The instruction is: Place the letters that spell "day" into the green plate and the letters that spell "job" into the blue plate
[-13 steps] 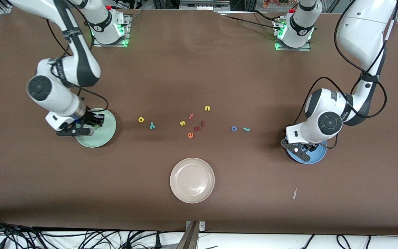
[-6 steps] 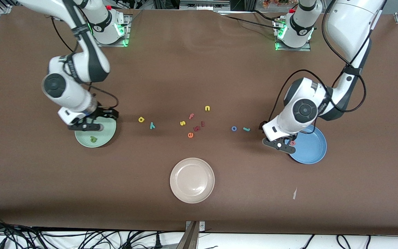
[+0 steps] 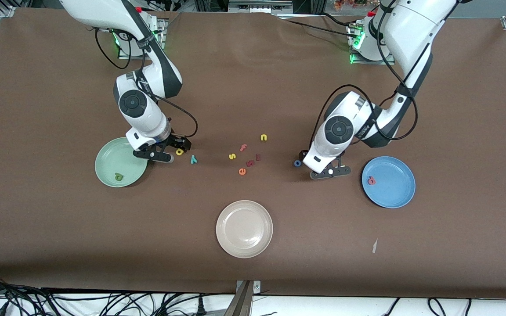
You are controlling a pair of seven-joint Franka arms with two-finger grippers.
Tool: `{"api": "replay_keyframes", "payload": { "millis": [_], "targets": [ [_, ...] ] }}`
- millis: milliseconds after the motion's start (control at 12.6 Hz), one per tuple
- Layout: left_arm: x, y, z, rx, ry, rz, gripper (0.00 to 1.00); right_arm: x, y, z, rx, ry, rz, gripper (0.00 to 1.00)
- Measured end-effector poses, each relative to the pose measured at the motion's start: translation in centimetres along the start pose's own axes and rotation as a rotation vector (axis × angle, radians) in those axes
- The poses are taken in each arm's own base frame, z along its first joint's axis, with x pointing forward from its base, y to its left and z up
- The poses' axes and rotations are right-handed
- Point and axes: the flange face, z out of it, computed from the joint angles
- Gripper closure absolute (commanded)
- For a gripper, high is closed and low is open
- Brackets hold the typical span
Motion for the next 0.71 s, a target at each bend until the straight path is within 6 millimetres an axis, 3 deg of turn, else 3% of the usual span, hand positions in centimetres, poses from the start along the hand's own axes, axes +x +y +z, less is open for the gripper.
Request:
{"api": "replay_keyframes", "payload": {
  "millis": [317,397,714],
  "targets": [
    [1.0,-1.4,2.4,0.022,-0.033,-0.176,0.02,-0.5,1.7,3.3,0.003,0.022,0.035,0.06],
    [1.2,-1.7,3.1,0.027,-0.043,-0.190,0.10,-1.0,1.7,4.0,0.002,0.021,0.039,0.06],
    [1.8,-2.3,3.3,0.024,-0.048,-0.319,0.17,-2.1,0.3,4.7,0.005,0.024,0.042,0.17]
  ]
}}
